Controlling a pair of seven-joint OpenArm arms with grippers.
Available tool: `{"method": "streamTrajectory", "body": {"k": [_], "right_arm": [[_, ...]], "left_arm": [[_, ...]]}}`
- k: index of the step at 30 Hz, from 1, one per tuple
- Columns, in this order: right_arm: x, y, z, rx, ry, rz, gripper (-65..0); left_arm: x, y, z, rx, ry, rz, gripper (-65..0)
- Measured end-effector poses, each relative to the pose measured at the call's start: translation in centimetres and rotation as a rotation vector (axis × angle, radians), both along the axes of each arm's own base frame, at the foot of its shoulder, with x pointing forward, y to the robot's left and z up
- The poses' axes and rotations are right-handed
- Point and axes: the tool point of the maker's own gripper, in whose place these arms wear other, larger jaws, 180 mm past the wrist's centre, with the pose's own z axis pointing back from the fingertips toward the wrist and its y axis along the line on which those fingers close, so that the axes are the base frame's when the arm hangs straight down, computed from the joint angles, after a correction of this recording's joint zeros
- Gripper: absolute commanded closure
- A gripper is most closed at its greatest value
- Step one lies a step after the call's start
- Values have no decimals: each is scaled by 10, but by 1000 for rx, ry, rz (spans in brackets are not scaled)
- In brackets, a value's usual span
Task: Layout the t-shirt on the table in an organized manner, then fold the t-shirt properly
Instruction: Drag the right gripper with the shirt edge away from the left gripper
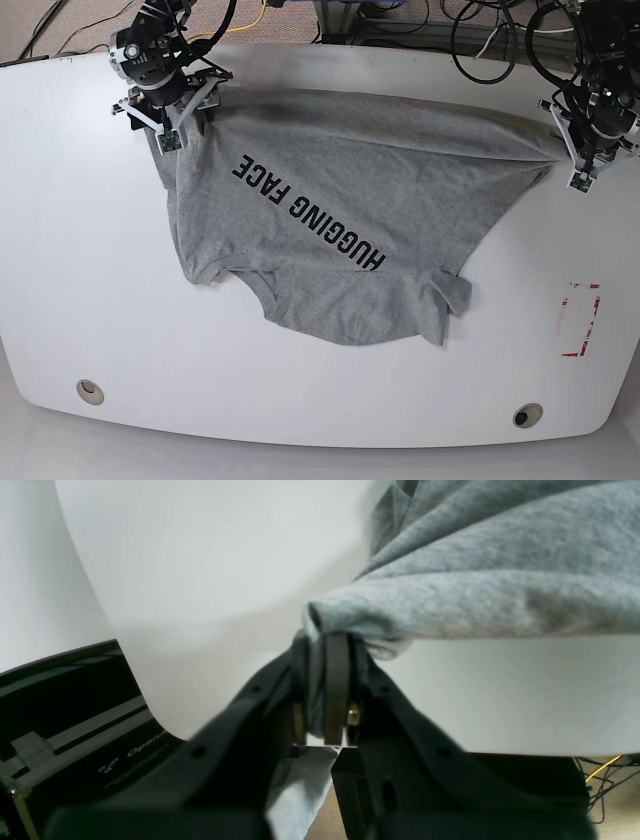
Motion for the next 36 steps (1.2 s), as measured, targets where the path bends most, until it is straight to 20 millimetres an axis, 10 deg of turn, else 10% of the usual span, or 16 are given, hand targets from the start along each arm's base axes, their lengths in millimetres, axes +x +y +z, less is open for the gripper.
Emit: {"method": "streamTrajectory", "body": {"k": [15,25,36], "right_arm": [[62,-49,47,-16,-204,-160,-407],[153,-14,95,51,-394,-46,-409],[238,25,83,171,-338,92,-404]], "left_arm": [[0,0,0,1,1,0,0],[0,0,0,0,-1,0,0],[0,1,0,3,1,2,0]]}}
